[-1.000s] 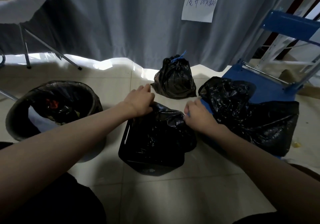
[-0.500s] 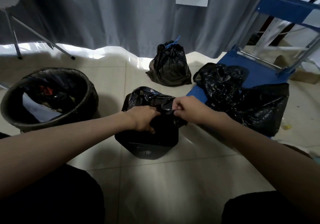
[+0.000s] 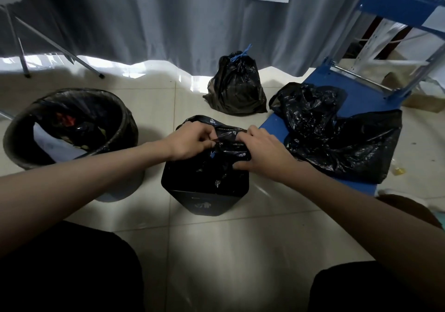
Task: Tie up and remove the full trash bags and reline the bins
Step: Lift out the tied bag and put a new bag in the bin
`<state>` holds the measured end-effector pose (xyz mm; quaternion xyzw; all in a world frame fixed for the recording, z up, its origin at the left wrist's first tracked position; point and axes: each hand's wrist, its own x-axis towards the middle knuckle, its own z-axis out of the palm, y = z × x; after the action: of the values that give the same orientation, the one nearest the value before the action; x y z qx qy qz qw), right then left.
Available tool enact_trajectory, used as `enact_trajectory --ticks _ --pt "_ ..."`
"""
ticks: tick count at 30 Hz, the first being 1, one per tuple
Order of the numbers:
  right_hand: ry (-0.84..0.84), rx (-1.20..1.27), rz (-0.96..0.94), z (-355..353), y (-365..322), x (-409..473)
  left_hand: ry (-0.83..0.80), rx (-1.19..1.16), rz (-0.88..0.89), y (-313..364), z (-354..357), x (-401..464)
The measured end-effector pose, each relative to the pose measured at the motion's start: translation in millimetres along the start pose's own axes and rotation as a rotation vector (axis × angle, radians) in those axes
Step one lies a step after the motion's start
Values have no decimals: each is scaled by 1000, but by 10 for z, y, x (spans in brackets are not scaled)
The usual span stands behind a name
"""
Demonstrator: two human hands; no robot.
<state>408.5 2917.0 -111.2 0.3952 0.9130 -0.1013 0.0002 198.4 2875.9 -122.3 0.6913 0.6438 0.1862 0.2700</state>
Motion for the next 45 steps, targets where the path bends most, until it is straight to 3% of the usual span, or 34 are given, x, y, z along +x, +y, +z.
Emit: enact_trajectory --ticks 5,8,13,18,24,28,32,37,41,45 --pt "91 344 133 -29 58 41 91 -41 -4 -29 13 -93" --pt "147 446 172 -68 60 73 183 -30 81 15 60 -189" --pt "223 438 148 -62 22 67 243 412 100 120 120 -233" --pt "278 275 42 -75 31 20 256 464 26 26 43 -117" --pt "160 72 -22 -66 160 -91 222 400 65 -6 -32 -122" --pt "98 188 -37 3 230 -147 150 332 208 -33 -24 -179" --pt "-124 371 -53 66 247 -279 73 326 333 -47 10 -288" --pt "-231 210 -146 157 199 -432 -105 325 374 -89 37 -436" --pt "-269 19 -249 215 100 -487 -166 429 444 -116 68 -575" --pt "-404 -4 -235 216 39 -494 -149 631 621 -183 132 -726"
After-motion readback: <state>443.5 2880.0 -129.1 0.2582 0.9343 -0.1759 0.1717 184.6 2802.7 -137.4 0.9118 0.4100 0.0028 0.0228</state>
